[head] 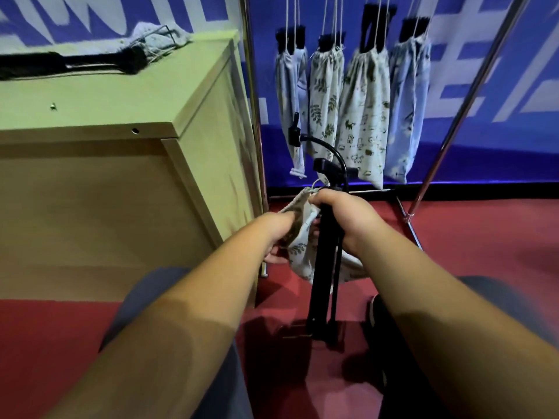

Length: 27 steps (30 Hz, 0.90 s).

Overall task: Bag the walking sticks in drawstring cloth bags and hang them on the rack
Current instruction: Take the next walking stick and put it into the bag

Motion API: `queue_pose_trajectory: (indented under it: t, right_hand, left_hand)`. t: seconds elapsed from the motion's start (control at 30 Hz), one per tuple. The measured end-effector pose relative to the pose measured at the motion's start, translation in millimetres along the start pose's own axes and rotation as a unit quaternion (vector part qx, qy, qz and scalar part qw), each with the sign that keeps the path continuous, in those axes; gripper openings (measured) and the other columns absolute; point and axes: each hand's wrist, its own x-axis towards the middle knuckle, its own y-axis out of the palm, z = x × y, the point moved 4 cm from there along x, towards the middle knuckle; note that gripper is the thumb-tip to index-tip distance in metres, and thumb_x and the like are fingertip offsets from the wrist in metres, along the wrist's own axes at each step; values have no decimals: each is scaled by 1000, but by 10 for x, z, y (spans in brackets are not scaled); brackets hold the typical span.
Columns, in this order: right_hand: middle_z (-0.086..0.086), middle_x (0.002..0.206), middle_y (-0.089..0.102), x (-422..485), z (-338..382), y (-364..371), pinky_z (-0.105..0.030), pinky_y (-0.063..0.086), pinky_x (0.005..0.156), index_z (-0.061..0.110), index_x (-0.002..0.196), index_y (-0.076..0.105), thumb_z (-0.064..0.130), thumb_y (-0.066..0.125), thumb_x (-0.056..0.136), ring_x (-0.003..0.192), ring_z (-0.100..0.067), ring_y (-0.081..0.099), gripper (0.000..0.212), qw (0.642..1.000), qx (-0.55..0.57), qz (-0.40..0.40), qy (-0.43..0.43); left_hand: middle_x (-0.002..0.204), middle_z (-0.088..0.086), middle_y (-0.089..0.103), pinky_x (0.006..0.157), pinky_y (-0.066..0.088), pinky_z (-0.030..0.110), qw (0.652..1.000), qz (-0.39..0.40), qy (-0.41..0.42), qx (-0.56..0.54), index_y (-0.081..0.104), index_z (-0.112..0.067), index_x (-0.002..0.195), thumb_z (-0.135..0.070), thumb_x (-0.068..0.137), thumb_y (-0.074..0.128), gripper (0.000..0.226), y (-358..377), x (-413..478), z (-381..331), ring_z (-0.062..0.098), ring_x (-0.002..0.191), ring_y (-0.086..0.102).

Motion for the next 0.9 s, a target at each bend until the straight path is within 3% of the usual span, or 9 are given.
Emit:
queue_pose_trajectory:
  t: [0.17,0.33,0.37,0.43,0.5,0.57,0.67,0.77,0.9]
  right_hand:
    - [-7,66,58,105,69,36,-33,52,60,13,74,66,21,72,82,54,-21,53,12,997,-3,71,25]
    - [-9,77,69,324,170,-46,-35,57,69,12,91,76,16,73,86,61,-21,63,7,1000,-14,19,-3]
    - [-10,82,71,380,167,-71,-36,57,68,10,97,77,16,75,85,67,-23,65,13,1000,-15,4,-8]
    - [-13,89,74,476,154,-128,-37,58,67,4,108,78,17,78,80,76,-28,68,30,999,-17,-29,-19]
    - [-14,87,74,553,142,-185,-42,58,70,4,108,77,17,81,77,76,-28,68,33,997,-27,-60,-29]
    - [-11,80,73,603,147,-245,-41,58,69,10,100,75,15,80,78,69,-26,67,23,995,-32,-86,-39]
    - [-5,69,69,634,158,-313,-29,54,56,14,91,71,11,77,83,53,-18,63,10,993,-33,-102,-49]
    - [-1,56,62,649,180,-356,-21,46,43,14,85,68,5,73,86,42,-13,57,11,992,-39,-104,-61]
    - [-7,71,70,685,152,-436,-36,54,60,13,87,76,15,80,74,62,-25,64,14,988,-89,-113,-63]
  left_hand:
    - [70,7,68,48,48,23,990,-125,44,-45,69,-9,96,-29,95,65,21,-196,323,-49,20,50,58]
    - [91,15,72,74,62,46,980,-141,126,-68,68,-6,103,-3,80,68,24,-348,544,-247,32,81,71]
    - [91,14,70,76,60,44,979,-131,139,-65,67,-8,101,4,81,65,24,-350,513,-301,31,83,69]
    - [86,11,68,62,54,27,978,-111,164,-68,66,-12,101,13,85,53,32,-355,502,-395,25,70,65]
    - [80,8,64,40,38,13,972,-123,183,-76,66,-16,102,13,90,47,36,-391,460,-479,14,46,56]
    - [71,6,62,39,30,12,966,-144,195,-87,68,-19,94,7,90,48,33,-433,470,-522,14,36,48]
    - [62,10,55,53,34,26,961,-153,211,-97,64,-18,70,-7,83,55,19,-462,532,-526,23,55,47]
    - [70,8,63,56,44,28,957,-161,221,-98,67,-20,78,-18,94,63,16,-472,600,-515,22,58,55]
    - [72,-3,59,56,40,27,943,-197,265,-51,64,-25,86,-33,106,59,22,-477,602,-534,16,58,48]
